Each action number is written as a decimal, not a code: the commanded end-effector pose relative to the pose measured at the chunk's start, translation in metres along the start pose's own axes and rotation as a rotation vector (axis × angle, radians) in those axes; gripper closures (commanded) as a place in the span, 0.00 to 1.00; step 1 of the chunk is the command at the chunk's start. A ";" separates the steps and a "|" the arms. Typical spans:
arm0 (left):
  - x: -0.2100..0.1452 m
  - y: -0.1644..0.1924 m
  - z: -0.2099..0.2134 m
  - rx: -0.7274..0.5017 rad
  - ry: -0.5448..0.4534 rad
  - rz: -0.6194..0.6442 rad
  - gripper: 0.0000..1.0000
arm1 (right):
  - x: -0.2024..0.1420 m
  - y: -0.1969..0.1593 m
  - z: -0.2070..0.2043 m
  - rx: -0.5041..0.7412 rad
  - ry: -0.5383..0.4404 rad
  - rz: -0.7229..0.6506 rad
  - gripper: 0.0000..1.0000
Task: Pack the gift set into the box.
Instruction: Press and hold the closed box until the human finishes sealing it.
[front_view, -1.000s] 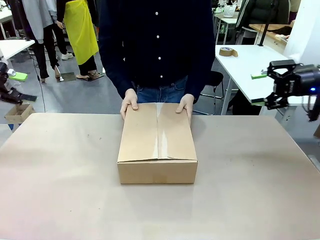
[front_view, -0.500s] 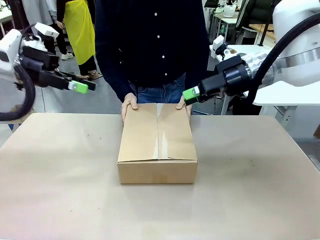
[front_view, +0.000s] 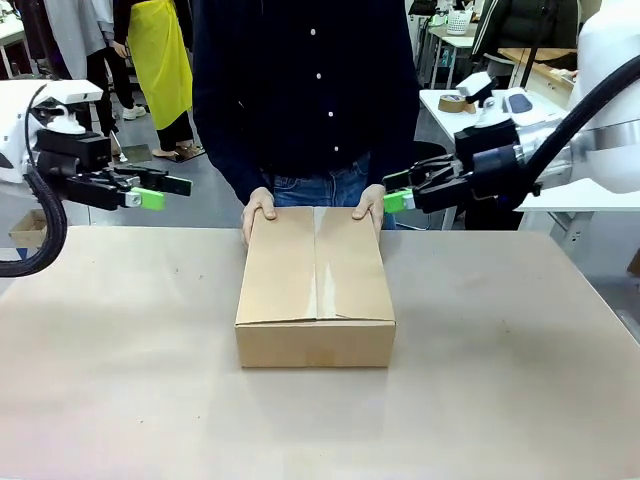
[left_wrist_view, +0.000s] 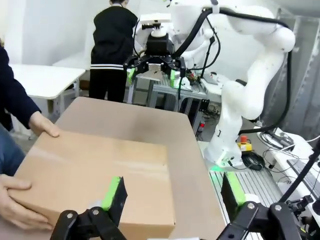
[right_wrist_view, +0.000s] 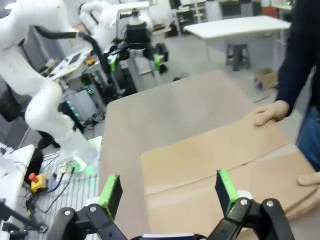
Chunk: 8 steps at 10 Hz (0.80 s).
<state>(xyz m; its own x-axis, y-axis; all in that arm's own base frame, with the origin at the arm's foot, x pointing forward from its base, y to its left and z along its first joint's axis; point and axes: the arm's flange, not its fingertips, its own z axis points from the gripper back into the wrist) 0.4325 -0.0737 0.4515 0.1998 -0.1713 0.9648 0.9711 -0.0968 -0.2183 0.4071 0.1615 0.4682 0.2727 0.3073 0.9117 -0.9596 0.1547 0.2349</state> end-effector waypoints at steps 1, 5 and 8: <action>0.011 -0.004 -0.013 0.011 0.027 -0.028 0.00 | 0.008 -0.001 -0.011 0.096 0.058 -0.040 0.00; -0.025 0.031 -0.106 0.425 0.081 -0.311 0.00 | -0.034 -0.056 -0.079 0.456 0.067 0.236 0.00; -0.048 0.070 -0.148 0.437 0.089 -0.448 0.00 | -0.072 -0.106 -0.104 0.428 -0.022 0.247 0.00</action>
<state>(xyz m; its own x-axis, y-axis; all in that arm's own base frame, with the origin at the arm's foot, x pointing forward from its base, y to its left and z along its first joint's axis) 0.4524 -0.2119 0.3815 -0.1762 -0.2986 0.9380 0.9375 0.2396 0.2524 0.4807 0.2204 0.3356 0.0549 0.3169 0.9469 -0.9336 -0.3200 0.1612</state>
